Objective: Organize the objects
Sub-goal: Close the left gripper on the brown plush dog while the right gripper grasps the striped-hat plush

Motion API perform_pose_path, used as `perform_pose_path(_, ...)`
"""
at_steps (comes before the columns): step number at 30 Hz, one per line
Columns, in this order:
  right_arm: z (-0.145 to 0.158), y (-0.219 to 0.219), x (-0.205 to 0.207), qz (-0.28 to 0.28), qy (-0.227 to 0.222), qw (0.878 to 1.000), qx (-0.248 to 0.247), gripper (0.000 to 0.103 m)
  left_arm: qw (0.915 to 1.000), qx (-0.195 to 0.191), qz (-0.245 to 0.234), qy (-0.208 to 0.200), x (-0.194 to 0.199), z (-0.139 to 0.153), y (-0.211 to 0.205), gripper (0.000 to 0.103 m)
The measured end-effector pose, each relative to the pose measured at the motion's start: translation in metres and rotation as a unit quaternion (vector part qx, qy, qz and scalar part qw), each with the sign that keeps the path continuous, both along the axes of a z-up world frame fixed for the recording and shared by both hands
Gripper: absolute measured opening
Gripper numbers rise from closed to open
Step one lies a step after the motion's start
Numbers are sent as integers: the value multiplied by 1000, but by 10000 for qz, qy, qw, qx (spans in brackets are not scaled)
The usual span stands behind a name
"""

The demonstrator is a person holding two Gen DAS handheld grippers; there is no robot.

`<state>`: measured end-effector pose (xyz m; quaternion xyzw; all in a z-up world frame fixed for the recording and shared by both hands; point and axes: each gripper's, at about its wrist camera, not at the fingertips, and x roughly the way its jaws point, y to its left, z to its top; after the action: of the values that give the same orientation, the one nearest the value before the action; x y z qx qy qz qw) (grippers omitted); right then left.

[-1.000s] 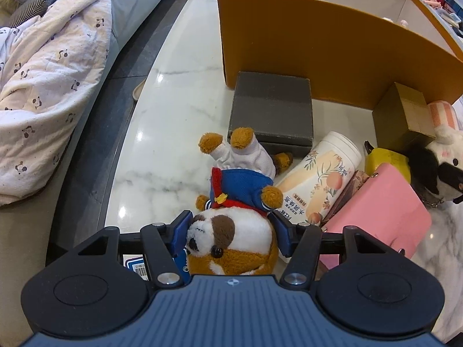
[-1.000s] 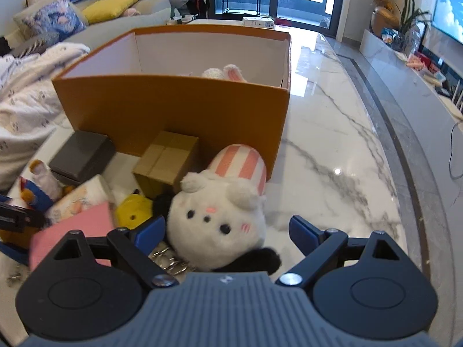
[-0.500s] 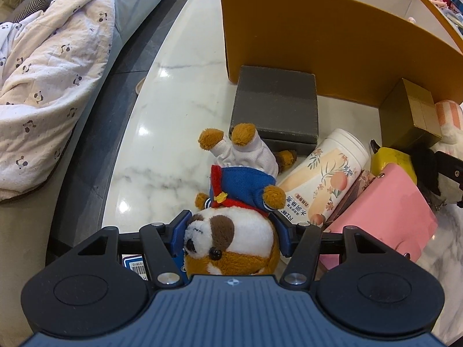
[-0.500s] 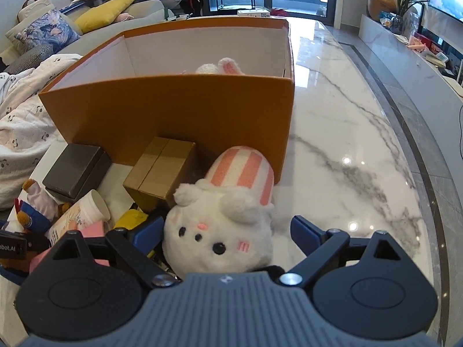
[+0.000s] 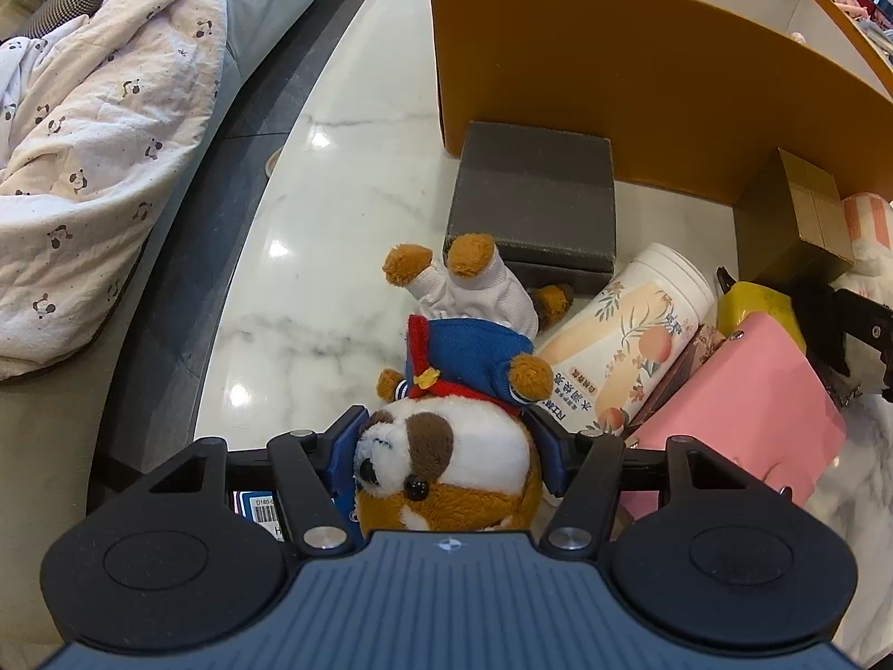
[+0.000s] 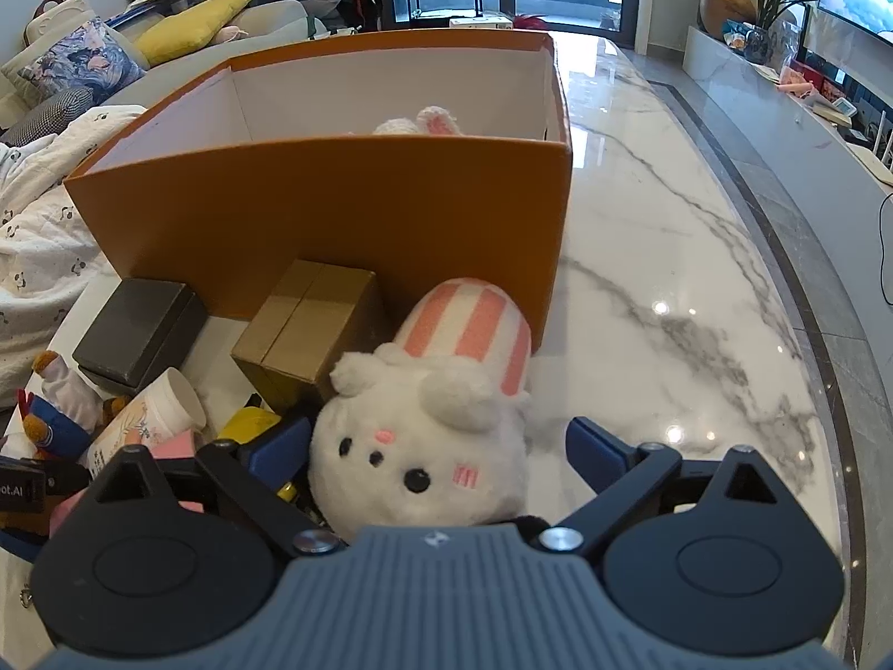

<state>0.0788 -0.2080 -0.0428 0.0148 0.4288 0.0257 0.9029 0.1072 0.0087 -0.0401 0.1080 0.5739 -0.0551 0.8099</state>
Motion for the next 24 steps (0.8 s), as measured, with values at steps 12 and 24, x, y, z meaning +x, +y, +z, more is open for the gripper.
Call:
perform_pose_path(12,3,5,-2,103,-51,9999,2,97,9999,1,100,105,-2,0,2,78)
perform_pose_path(24,-4,0,1,24,102,9993,357,88,9998,-2,38,206,-5,-1,0,77)
